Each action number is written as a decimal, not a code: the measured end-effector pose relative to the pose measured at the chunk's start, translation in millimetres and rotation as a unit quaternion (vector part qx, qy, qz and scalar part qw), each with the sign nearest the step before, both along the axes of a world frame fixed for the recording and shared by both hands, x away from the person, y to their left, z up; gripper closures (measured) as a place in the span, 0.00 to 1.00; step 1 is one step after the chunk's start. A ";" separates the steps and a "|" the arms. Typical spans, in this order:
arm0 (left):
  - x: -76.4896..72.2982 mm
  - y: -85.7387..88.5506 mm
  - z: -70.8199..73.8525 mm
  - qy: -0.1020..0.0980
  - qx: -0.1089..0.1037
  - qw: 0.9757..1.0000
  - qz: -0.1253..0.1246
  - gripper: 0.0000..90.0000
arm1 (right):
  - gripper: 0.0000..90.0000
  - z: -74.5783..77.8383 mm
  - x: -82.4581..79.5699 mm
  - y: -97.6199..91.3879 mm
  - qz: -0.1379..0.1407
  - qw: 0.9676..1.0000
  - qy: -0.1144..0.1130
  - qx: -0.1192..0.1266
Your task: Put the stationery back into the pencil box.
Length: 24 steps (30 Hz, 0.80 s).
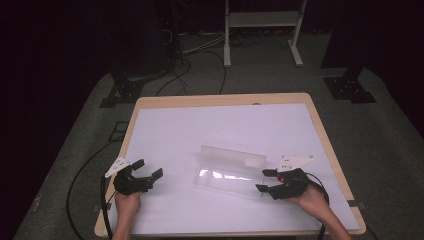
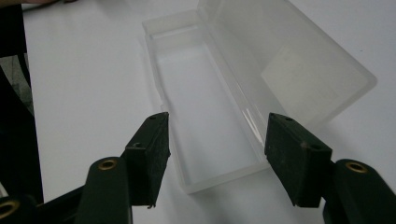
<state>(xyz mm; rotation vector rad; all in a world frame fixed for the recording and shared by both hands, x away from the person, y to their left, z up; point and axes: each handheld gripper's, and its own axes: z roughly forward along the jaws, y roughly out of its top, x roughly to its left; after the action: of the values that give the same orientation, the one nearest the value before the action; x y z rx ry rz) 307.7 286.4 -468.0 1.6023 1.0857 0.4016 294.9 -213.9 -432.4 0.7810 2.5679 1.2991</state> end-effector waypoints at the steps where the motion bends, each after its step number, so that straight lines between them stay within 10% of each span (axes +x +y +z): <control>1: 0.0 0.0 0.0 0.000 0.000 1.000 0.000 0.00 | 0.44 0.0 0.0 0.0 0.000 1.000 0.000 0.000; 24: -0.3 0.1 -0.1 0.001 0.002 1.000 0.001 0.00 | 0.44 0.6 -15.9 -38.9 -0.050 0.999 -0.007 -0.013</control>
<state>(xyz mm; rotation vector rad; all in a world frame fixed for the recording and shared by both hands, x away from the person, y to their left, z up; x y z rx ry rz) 307.4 286.5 -468.2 1.6048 1.0879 0.4032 279.0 -252.8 -431.7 0.8812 2.4953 1.2346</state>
